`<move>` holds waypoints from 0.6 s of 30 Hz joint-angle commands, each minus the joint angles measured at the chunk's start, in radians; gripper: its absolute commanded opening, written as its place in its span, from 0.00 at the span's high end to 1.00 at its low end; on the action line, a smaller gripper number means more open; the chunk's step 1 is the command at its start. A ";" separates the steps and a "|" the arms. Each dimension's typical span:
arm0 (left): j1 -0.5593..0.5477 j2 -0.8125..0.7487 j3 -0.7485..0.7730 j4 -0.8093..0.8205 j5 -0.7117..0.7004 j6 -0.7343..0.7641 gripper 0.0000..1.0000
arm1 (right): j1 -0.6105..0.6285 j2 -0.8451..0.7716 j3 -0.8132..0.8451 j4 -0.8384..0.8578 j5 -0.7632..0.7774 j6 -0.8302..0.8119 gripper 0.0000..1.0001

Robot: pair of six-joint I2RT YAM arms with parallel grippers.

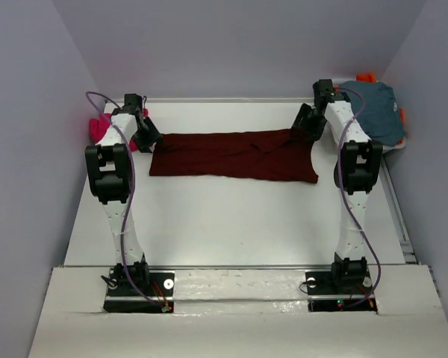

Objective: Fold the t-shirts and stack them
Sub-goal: Fold the tshirt

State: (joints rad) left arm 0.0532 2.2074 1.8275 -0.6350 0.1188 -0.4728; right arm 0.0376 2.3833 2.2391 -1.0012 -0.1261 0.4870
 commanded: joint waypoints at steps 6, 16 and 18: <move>-0.022 -0.140 -0.002 -0.012 -0.071 0.025 0.44 | 0.024 -0.090 -0.087 0.058 -0.076 0.024 0.91; -0.041 -0.173 0.012 -0.043 -0.090 0.045 0.45 | 0.082 -0.044 -0.095 0.070 -0.098 0.036 0.93; -0.041 -0.186 0.007 -0.043 -0.090 0.046 0.45 | 0.091 -0.033 -0.092 0.072 -0.099 0.038 0.93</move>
State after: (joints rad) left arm 0.0189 2.1113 1.8233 -0.6537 0.0483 -0.4465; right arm 0.1169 2.3512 2.1437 -0.9623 -0.2005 0.5133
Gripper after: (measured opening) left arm 0.549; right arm 0.070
